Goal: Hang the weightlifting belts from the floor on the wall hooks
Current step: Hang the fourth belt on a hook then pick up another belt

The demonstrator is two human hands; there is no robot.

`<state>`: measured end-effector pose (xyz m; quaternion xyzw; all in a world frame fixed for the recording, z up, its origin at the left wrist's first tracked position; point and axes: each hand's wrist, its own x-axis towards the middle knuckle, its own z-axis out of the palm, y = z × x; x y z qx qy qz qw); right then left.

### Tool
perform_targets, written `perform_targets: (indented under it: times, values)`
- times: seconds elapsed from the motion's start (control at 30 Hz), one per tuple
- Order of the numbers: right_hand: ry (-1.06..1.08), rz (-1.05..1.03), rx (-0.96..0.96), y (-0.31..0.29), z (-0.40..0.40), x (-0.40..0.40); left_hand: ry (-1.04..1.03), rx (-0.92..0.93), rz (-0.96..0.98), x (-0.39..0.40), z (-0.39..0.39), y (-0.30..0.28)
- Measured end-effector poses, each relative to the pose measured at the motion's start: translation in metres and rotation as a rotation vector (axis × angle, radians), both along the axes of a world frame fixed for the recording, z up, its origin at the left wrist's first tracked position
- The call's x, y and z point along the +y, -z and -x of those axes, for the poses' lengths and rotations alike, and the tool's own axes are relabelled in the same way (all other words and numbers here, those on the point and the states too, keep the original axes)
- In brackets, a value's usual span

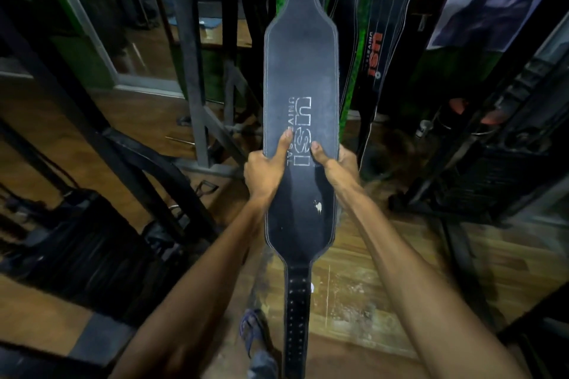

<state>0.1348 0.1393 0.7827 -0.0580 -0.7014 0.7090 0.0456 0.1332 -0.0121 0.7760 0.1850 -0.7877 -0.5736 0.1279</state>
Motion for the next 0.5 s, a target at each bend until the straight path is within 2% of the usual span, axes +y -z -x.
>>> perform_targets:
  times: [0.33,0.5]
  values:
    - [0.000,0.053,-0.063,0.031,-0.043,0.010,0.044,-0.073,-0.254,0.015,-0.047,0.044]
    - [0.014,0.028,-0.079,0.045,-0.067,0.011,0.071,-0.063,-0.286,0.014,-0.058,0.058]
